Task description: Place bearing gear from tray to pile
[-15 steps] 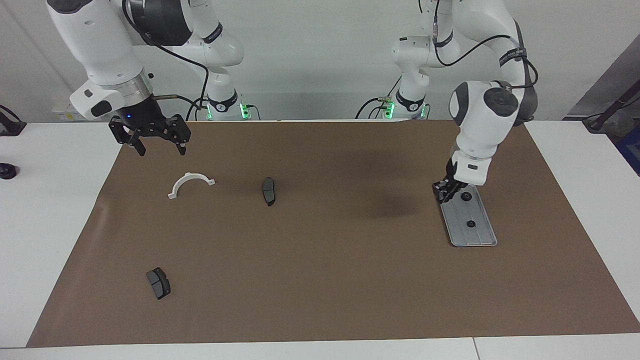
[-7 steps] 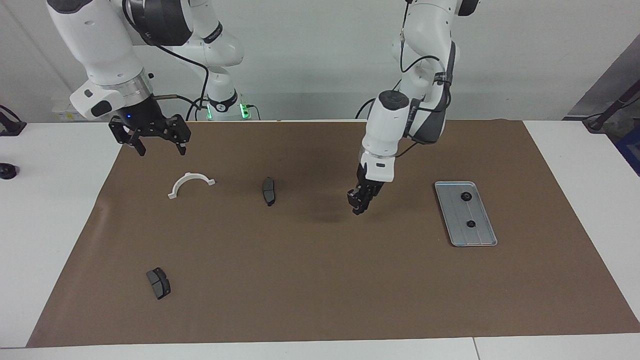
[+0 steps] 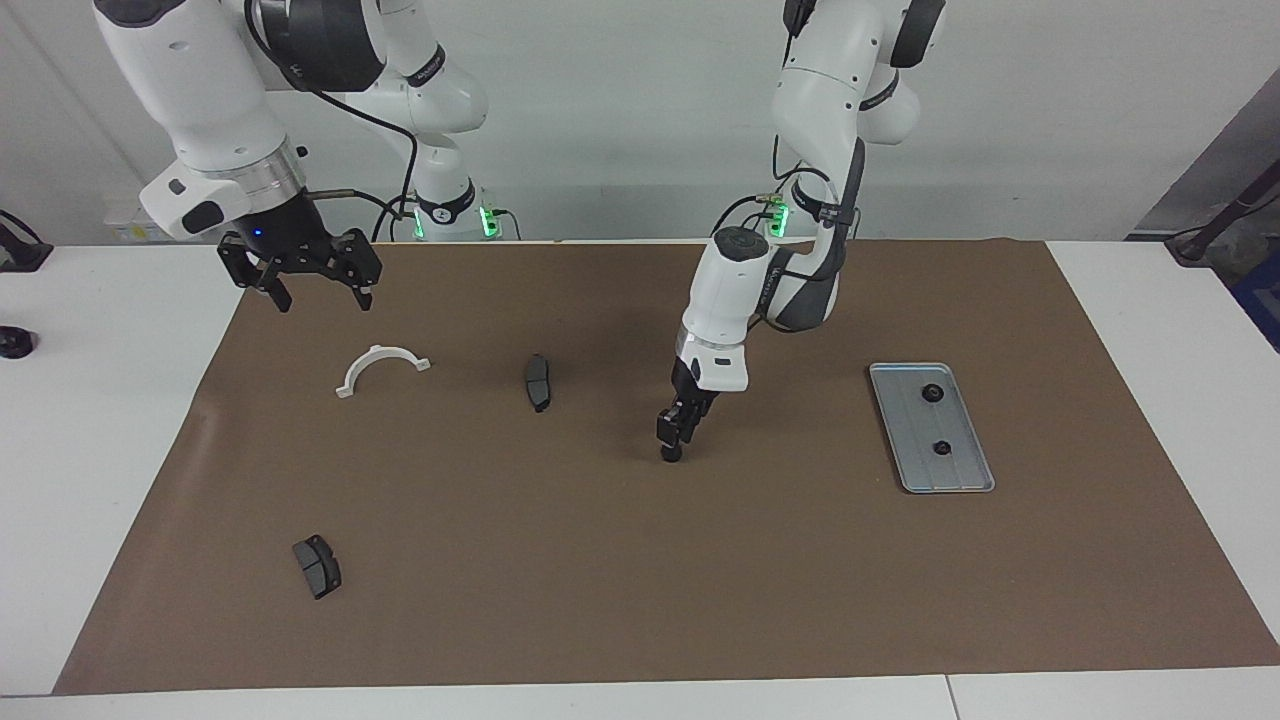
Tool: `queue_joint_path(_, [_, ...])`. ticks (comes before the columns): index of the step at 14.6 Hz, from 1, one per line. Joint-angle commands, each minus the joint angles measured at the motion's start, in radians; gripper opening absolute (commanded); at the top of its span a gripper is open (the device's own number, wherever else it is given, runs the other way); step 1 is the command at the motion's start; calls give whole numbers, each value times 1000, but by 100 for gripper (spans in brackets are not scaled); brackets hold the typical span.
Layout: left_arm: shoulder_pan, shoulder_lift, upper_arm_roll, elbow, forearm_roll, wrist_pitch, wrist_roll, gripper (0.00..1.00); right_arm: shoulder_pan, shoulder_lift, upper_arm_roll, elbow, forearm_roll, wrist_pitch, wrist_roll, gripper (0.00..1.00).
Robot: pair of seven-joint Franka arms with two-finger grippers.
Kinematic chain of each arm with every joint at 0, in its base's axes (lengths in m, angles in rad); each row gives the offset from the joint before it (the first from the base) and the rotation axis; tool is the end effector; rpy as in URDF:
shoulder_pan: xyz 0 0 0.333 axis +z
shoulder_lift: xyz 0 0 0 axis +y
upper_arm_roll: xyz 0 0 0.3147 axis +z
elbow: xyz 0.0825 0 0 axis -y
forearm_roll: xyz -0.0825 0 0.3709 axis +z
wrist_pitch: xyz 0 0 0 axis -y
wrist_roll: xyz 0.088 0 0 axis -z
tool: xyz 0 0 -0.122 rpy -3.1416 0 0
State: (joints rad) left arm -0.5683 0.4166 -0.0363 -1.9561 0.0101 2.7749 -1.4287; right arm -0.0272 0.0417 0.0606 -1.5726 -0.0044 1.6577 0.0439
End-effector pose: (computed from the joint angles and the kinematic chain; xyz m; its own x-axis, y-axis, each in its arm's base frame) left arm 0.5344 -0.3678 0.3006 0.6732 0.7379 0.0479 0.6679 -0.6346 0.3889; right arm 0.5626 0.0176 0.5923 0.9990 -0.0103 0.0435 -0.0103 -0.9999 0.0000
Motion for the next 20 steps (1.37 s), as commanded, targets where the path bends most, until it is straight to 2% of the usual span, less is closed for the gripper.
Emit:
queue_joint_path(1, [-5, -36, 24, -6, 13, -90, -12, 100, -4, -20, 4, -24, 4, 10, -16, 100])
queue_joint_path(3, [33, -129, 33, -4, 65, -232, 10, 100, -4, -20, 4, -24, 4, 10, -16, 100])
queue_joint_path(6, [155, -238, 33, -3, 67, -427, 262, 100, -26, -20, 4, -24, 4, 11, -16, 100])
queue_joint_path(9, [270, -280, 33, -3, 67, -530, 480, 100, -33, -20, 4, -26, 4, 27, -13, 100])
queue_joint_path(12, [402, -294, 33, -39, 67, -552, 734, 100, -34, -20, 4, -26, 4, 27, -24, 100])
queue_joint_path(16, [556, -335, 33, -148, 67, -519, 1126, 100, -14, -20, 24, -27, 0, 43, -22, 100])
queue_joint_path(20, [677, -363, 33, -279, 67, -388, 1336, 100, -14, -22, 96, -38, 1, 79, 50, 100])
